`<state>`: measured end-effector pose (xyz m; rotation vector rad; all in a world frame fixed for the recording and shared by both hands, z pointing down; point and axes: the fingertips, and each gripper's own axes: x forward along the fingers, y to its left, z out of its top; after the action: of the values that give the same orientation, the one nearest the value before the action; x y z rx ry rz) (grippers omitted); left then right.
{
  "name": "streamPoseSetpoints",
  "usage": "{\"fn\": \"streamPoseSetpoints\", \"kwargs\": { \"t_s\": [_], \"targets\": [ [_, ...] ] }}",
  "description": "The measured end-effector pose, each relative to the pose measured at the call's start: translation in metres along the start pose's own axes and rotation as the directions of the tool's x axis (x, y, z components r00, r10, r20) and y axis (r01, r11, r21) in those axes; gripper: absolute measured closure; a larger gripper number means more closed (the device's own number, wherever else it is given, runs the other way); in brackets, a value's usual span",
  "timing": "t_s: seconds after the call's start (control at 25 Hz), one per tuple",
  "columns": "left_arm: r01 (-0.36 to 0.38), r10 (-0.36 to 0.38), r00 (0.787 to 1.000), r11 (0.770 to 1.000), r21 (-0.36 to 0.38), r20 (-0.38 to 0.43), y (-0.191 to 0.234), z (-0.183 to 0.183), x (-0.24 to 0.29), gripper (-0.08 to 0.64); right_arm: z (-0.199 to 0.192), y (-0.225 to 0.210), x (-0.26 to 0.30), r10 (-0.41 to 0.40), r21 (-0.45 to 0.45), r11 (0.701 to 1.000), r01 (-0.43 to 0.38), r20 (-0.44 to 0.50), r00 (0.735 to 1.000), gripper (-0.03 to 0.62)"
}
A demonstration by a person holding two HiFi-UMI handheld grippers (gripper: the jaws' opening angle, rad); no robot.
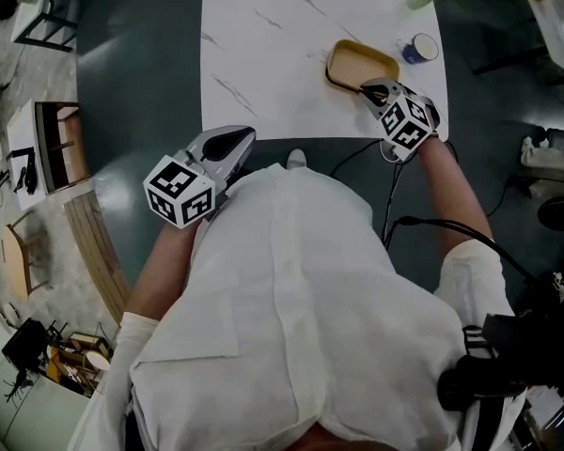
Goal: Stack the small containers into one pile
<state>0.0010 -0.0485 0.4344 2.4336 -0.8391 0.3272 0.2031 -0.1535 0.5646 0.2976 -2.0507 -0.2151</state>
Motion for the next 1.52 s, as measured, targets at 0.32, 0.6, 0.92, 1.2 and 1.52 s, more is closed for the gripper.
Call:
{"fn": "streamPoseSetpoints", "kwargs": {
  "t_s": [0.32,0.6,0.92,1.2,1.52],
  "targets": [
    [0.004,-0.004,1.0,1.0,0.017,-0.016,-0.002,0.004,0.012,0.552,-0.007,0.004,0.012,0.036,0.018,0.999,-0.037,0.026,0.999,0.579],
    [-0.024,0.024,0.999,0.999,0.024,-0.032,-0.013,0.013,0.015,0.552,-0.01,0.011,0.013,0.094,0.03,0.995,-0.096,0.063,0.994,0.578],
    [-0.05,0.05,0.998,0.999,0.01,-0.046,-0.025,0.0,0.011,0.552,-0.02,0.01,0.008,0.083,0.092,0.991,-0.093,0.105,0.991,0.479],
    [0.027,-0.025,0.999,0.998,0.048,-0.038,-0.034,0.004,0.007,0.552,-0.011,0.015,-0.023,-0.076,0.255,0.966,0.042,0.125,0.989,0.509],
    [0.157,-0.154,0.987,0.984,0.085,-0.04,-0.042,-0.004,-0.024,0.552,0.029,0.075,-0.048,-0.227,0.516,0.846,0.137,0.116,0.967,0.586]
  ]
}}
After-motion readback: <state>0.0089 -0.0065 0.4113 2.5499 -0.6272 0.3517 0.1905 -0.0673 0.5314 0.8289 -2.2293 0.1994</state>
